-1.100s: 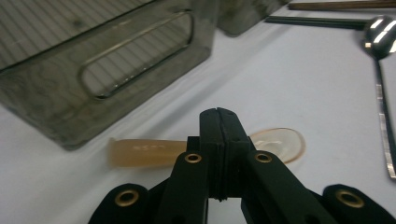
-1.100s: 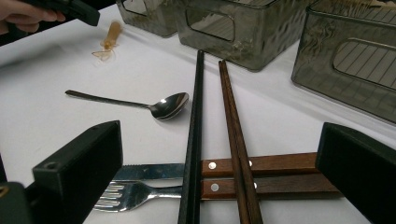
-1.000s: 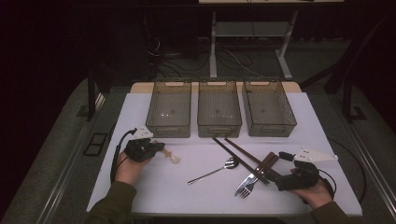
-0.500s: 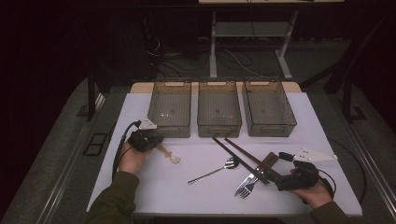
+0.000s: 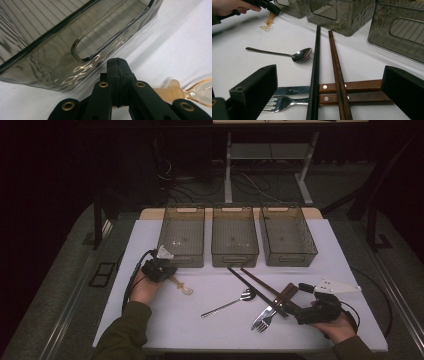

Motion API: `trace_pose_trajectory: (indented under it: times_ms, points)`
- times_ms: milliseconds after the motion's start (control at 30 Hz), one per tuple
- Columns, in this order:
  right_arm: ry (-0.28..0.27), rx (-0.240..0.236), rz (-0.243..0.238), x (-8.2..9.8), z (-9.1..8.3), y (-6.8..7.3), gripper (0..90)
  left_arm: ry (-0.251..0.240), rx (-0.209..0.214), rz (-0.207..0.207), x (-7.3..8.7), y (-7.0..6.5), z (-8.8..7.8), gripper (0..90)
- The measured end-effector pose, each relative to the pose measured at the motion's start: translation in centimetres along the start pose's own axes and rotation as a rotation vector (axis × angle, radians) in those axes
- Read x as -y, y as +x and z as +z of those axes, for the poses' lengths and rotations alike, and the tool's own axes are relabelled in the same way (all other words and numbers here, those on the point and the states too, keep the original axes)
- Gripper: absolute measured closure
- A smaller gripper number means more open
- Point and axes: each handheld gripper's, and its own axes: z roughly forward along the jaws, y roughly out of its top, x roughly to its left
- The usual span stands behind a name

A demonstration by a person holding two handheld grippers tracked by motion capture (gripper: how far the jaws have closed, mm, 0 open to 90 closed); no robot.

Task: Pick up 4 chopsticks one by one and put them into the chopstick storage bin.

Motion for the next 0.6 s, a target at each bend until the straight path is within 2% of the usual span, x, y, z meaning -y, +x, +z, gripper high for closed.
trace_pose_trajectory:
  times_ms: [167, 400, 467, 533, 600]
  points:
    - [0.001, 0.000, 0.001, 0.0, 0.0, 0.0, 0.6, 0.043, -0.004, 0.010, -0.3, -0.1, -0.2, 90.0]
    - [0.002, 0.000, 0.001, 0.0, 0.0, 0.0, 0.6, 0.052, -0.026, 0.033, -0.4, -0.5, -0.2, 89.8]
    - [0.000, 0.001, -0.001, 0.0, 0.0, -0.1, 0.6, 0.015, -0.016, 0.026, -0.3, -0.4, -0.5, 89.7]
    - [0.000, 0.002, 0.004, 0.0, 0.0, -0.1, 0.6, 0.003, -0.030, 0.028, -0.2, -0.5, -0.9, 89.7]
    - [0.000, 0.003, 0.005, 0.0, 0.0, -0.1, 0.6, -0.014, -0.015, 0.028, -0.3, -0.5, -1.2, 89.7]
